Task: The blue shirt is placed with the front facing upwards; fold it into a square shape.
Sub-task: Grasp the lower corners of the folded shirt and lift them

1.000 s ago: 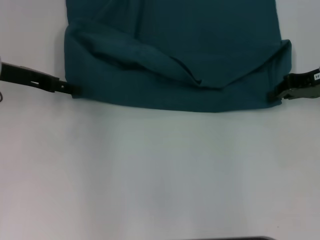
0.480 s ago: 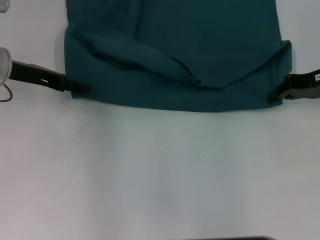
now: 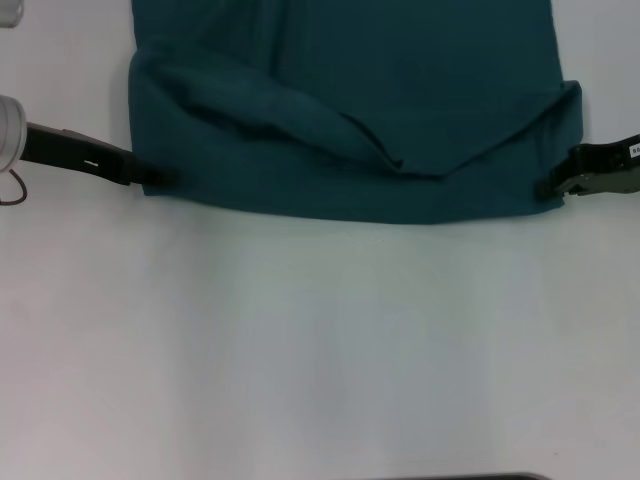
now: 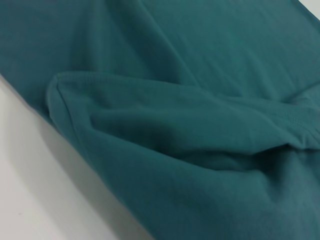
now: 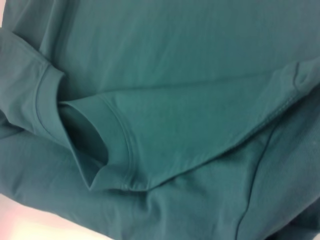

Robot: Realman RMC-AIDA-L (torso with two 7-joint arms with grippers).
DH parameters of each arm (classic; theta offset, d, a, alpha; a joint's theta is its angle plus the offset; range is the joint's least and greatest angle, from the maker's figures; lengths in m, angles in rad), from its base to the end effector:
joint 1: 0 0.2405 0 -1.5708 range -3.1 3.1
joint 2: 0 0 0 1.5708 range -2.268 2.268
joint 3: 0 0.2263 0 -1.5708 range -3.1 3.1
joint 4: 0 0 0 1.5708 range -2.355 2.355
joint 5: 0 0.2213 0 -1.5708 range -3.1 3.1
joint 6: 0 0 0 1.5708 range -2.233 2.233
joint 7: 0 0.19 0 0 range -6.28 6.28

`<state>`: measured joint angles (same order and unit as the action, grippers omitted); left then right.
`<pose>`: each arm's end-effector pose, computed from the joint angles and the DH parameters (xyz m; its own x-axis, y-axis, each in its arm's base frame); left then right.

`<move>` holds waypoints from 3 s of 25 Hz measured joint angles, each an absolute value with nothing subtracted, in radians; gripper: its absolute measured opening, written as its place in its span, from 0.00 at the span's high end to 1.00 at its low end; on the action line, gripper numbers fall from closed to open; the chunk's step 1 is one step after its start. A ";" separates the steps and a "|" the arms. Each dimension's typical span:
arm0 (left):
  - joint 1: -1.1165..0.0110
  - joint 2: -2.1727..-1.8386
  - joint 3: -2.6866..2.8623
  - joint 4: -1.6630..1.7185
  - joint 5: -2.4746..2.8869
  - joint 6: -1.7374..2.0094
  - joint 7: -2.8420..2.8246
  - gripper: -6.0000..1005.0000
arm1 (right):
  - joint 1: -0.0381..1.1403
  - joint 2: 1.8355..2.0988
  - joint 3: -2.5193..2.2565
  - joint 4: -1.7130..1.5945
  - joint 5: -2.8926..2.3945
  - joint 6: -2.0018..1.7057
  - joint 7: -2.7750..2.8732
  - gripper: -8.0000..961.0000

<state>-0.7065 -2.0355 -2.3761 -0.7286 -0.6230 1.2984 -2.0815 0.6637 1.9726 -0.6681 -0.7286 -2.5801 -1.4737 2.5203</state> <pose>-0.2698 0.3957 -0.0170 0.6426 0.7545 0.1332 0.7454 -0.5754 -0.3367 0.2975 0.3646 0.0120 0.1627 -0.9668 -0.1973 -0.9700 -0.1201 -0.2113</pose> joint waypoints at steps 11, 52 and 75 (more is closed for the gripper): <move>-0.707 -2.034 -2.373 -0.719 -0.615 1.304 -2.084 0.69 | 0.664 1.973 -0.669 -0.730 -2.579 -1.473 2.520 0.95; -0.619 -2.027 -2.414 -0.850 -0.601 1.480 -2.092 0.99 | 0.618 1.927 -0.586 -0.753 -2.549 -1.681 2.447 0.95; -0.520 -2.055 -2.539 -0.949 -0.612 1.669 -2.081 0.99 | 0.591 1.927 -0.607 -0.741 -2.559 -1.759 2.389 0.95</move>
<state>-0.5202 -2.0551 -2.5393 -0.9492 -0.6124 1.6688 -2.0806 0.5912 1.9272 -0.6074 -0.7413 -2.5591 -1.7593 2.3891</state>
